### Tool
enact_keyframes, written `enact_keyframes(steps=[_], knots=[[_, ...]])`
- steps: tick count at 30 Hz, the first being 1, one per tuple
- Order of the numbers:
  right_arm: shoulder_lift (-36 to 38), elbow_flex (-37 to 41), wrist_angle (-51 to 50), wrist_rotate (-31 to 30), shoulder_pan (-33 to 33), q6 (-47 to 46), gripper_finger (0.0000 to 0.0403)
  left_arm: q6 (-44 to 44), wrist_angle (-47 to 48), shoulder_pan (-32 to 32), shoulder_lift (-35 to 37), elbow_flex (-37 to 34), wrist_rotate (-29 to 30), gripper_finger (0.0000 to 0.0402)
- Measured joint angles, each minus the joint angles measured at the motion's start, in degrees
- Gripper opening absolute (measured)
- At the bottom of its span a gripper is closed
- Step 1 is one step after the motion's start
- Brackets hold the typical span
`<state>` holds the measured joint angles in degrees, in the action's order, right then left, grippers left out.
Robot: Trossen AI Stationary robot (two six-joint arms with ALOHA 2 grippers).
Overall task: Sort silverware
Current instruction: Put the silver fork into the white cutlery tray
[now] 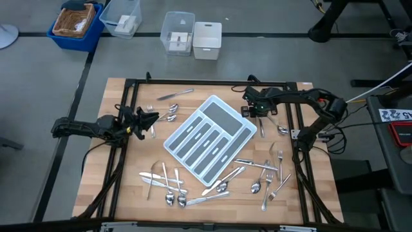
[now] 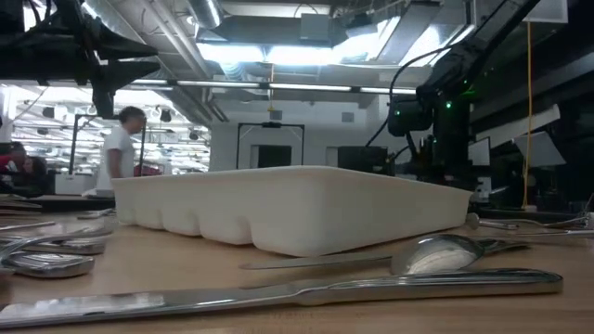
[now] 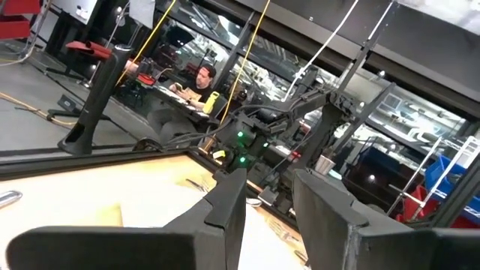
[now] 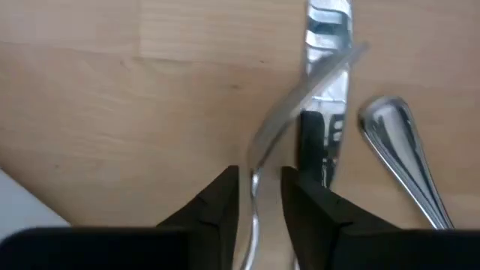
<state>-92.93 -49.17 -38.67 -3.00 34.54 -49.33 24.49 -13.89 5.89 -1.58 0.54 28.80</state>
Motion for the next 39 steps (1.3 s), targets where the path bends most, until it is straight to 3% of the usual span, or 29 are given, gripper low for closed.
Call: enact_keyframes(steps=[5,7,17,30,39], knots=[[-0.24,0.02,2.80,-0.40,0.00,0.74,0.0022,0.00,0.10,0.00,0.00,0.00,0.00,0.0100],[-0.24,0.04,3.17,-0.38,0.00,2.45,0.0010,-0.01,0.07,0.00,0.00,0.00,0.00,0.0100],[1.14,-1.50,2.62,1.73,0.00,6.48,0.0010,-0.01,0.05,0.00,0.00,0.00,0.00,0.0100],[1.36,-20.59,-7.29,1.41,-0.28,13.94,0.0004,-0.02,0.06,0.00,-0.02,0.00,0.00,0.0100],[1.40,-29.15,-5.74,3.58,-6.71,15.00,0.0004,-0.90,0.06,0.00,0.00,0.00,0.70,0.0100]])
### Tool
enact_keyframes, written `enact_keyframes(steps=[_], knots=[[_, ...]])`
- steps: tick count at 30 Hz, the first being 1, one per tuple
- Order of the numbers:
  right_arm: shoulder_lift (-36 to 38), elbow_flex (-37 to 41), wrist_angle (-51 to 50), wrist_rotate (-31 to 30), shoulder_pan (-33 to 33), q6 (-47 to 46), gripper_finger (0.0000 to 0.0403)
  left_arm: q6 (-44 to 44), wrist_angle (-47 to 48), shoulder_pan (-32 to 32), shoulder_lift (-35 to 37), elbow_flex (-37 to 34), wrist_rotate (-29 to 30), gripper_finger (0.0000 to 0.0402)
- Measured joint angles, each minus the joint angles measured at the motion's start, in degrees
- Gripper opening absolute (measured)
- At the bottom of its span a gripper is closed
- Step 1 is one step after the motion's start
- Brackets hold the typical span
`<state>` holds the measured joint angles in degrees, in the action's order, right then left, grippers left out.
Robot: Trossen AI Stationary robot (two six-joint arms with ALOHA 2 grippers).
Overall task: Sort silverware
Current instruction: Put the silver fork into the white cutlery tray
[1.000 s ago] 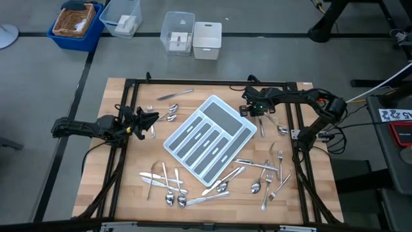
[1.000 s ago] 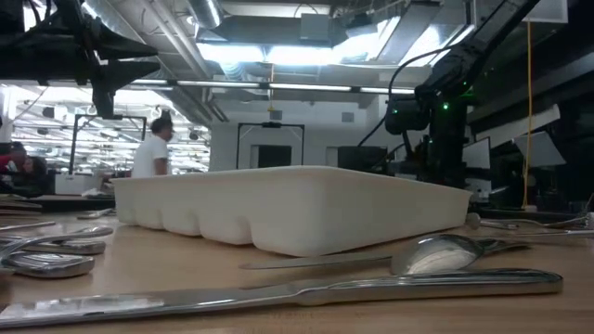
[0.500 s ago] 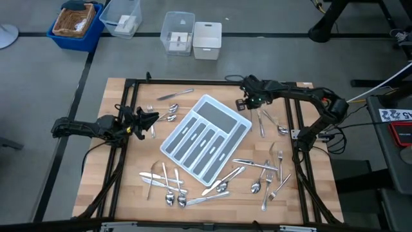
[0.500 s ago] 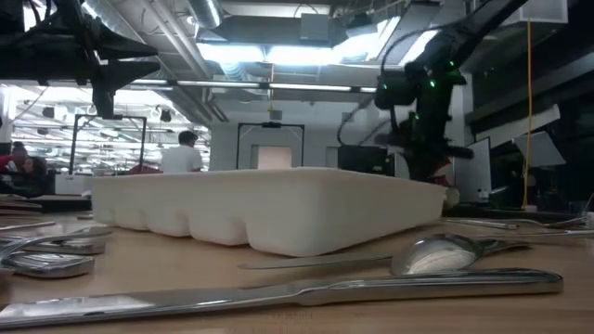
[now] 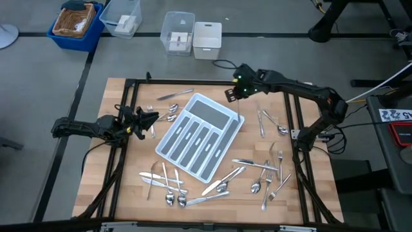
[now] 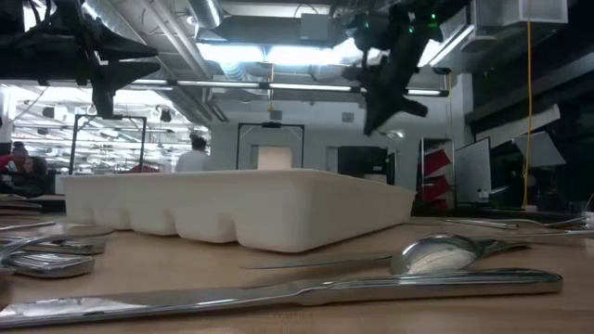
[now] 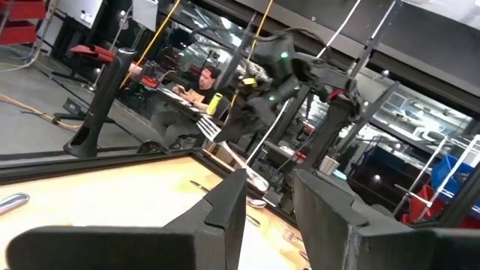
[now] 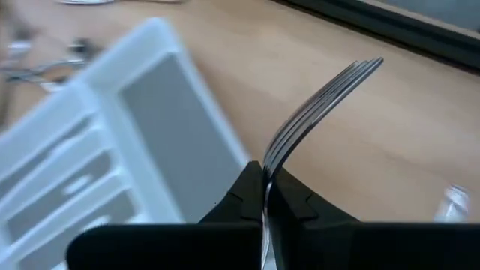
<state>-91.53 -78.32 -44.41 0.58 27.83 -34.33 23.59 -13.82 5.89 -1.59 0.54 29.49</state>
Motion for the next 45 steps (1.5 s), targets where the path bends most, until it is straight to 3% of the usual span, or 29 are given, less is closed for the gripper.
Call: enact_keyframes(steps=[8,19,26,34,45], knots=[[-1.95,-0.01,13.87,0.69,-10.40,-5.97,0.0005,0.04,1.43,0.00,0.00,0.00,0.39,0.0100],[-11.80,-0.01,32.57,-1.05,-21.33,-17.53,0.0005,5.47,7.38,0.00,-0.01,0.01,0.51,0.0100],[-17.15,0.08,31.49,-0.96,-26.06,-23.66,0.0005,6.43,7.43,0.00,-0.01,0.00,0.48,0.0100],[-17.40,0.08,29.17,-3.11,-30.67,-28.14,0.0004,10.34,7.43,0.00,-0.02,0.02,0.48,0.0100],[-17.27,0.08,24.42,-26.27,-39.73,-54.74,0.0004,9.62,7.43,-0.02,-0.02,0.02,0.46,0.0100]])
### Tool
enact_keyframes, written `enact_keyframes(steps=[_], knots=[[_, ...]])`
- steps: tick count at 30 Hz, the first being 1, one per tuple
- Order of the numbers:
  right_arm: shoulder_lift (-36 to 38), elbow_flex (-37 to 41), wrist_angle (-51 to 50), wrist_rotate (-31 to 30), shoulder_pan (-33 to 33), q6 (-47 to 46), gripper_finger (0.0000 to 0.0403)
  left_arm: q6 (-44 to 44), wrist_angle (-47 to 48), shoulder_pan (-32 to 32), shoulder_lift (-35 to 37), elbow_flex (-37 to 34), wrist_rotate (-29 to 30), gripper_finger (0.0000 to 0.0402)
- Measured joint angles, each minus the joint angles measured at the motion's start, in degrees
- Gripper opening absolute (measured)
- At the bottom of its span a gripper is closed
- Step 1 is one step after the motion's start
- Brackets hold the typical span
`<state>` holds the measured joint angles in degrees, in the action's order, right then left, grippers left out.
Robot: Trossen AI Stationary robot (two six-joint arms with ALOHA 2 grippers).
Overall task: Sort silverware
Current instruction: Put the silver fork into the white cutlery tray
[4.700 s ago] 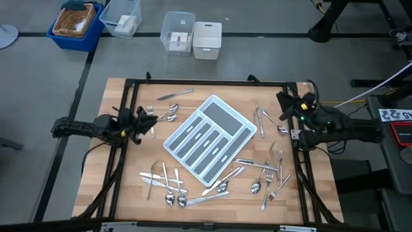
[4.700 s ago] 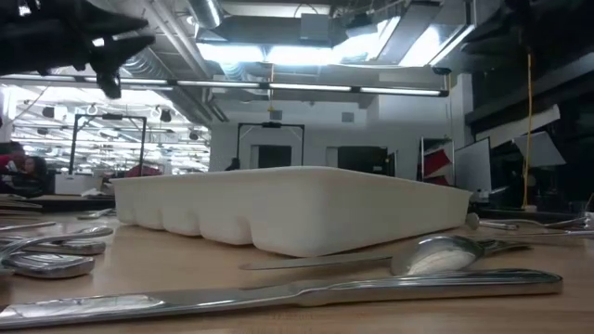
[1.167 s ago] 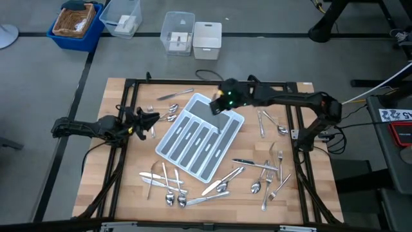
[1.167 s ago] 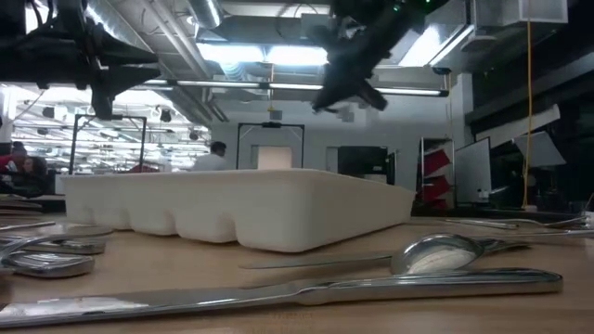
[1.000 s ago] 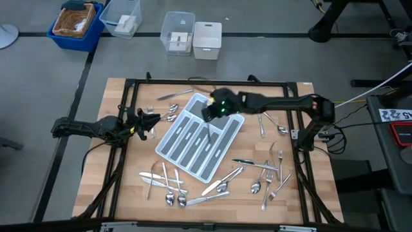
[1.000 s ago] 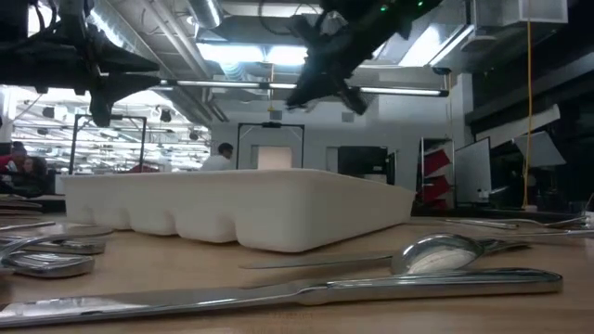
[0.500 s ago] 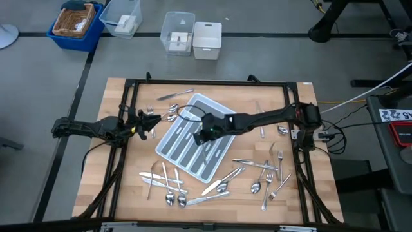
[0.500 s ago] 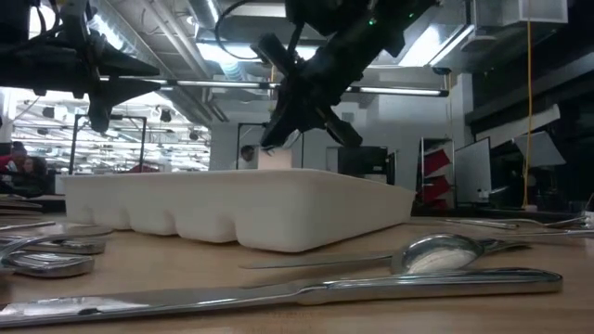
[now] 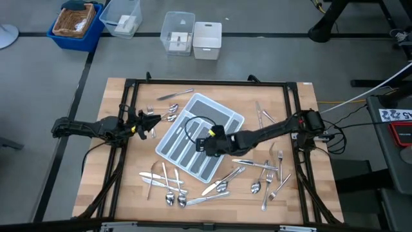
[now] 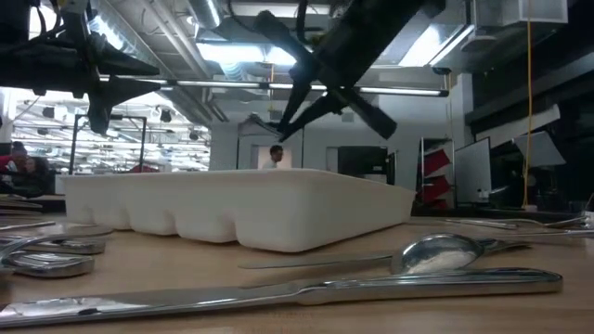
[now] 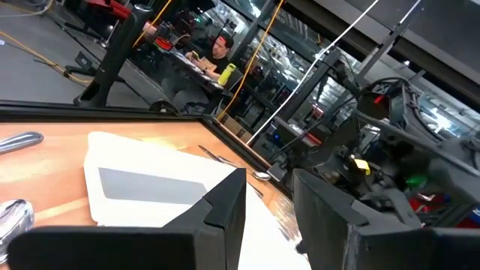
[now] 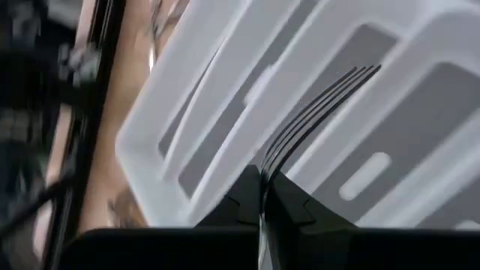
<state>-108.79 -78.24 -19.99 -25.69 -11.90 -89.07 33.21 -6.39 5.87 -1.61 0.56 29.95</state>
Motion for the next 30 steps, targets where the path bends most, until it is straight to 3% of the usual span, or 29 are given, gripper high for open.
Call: enact_keyframes(steps=[4,11,21,30], knots=[[-0.40,0.00,-4.10,-5.91,-1.54,-7.71,0.0004,0.00,0.01,0.02,0.00,0.00,-0.13,0.0100],[-4.28,0.00,-2.22,-8.06,-1.15,-8.61,0.0005,-3.80,0.35,0.02,0.00,-0.01,-0.13,0.0100],[-7.65,0.00,-1.25,-4.43,-0.09,-8.64,0.0013,-4.55,0.31,0.02,0.00,-0.01,-0.11,0.0100],[-7.63,0.00,-1.55,0.73,1.13,-8.16,0.0062,-4.50,0.26,0.02,0.02,-0.01,-0.11,0.0100]])
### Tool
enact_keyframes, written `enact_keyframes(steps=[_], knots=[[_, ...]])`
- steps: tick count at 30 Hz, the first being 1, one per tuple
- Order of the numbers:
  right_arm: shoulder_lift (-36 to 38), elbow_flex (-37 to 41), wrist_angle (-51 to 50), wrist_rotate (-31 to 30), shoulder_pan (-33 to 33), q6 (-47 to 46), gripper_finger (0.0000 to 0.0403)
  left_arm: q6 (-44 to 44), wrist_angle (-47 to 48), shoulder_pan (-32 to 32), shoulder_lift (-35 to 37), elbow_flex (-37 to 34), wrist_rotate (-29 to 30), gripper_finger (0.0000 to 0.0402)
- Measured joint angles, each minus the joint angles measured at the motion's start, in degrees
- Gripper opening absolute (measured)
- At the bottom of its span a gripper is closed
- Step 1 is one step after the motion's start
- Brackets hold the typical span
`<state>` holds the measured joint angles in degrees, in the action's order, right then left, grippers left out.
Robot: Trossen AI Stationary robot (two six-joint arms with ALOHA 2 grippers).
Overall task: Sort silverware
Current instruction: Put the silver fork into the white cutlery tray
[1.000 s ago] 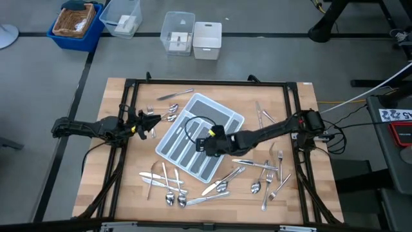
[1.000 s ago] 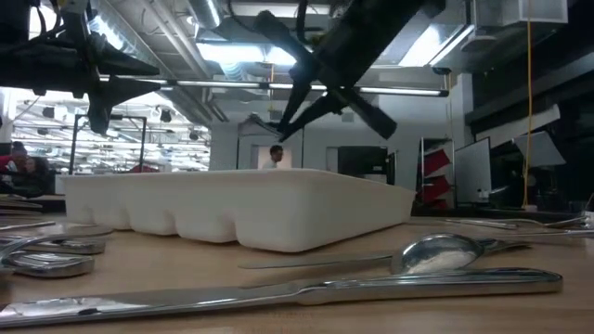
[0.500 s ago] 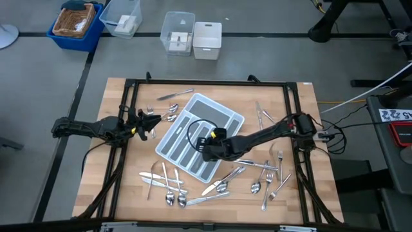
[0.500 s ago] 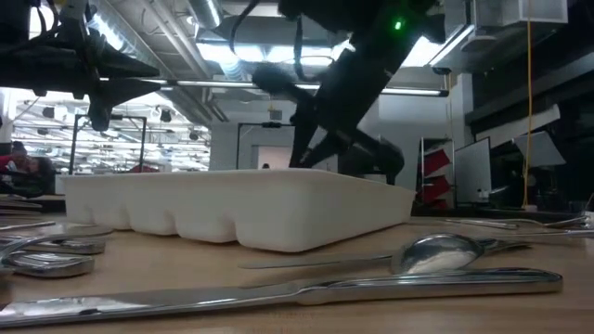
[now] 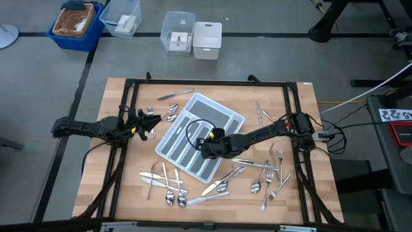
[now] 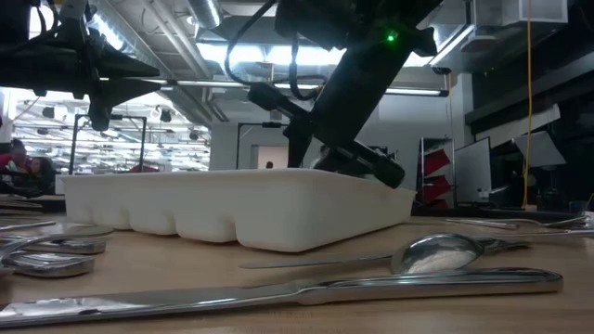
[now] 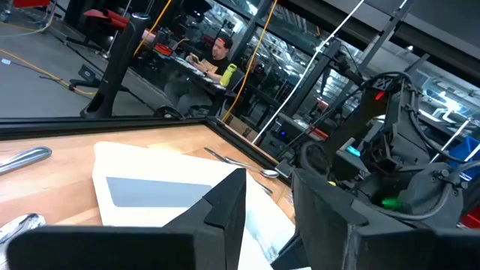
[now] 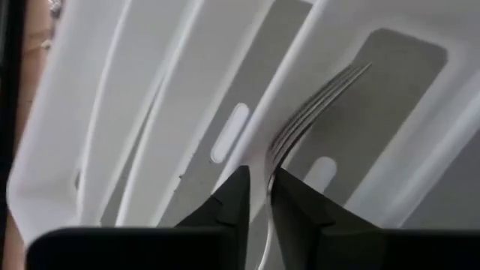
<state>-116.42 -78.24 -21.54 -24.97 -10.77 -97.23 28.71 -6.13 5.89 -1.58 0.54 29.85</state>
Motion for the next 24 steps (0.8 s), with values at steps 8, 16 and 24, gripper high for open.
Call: enact_keyframes(steps=[8,16,24], knots=[[0.00,0.00,-1.30,0.96,0.00,0.07,0.0102,-0.09,-0.04,0.00,-0.01,0.00,0.00,0.0100],[0.07,-0.13,-1.77,5.59,-0.01,0.17,0.0103,-0.20,-0.61,0.00,-0.02,0.01,0.02,0.0100],[0.07,-6.76,-12.34,11.31,0.06,3.23,0.0103,-0.02,-0.52,0.00,-0.02,0.01,0.04,0.0100]])
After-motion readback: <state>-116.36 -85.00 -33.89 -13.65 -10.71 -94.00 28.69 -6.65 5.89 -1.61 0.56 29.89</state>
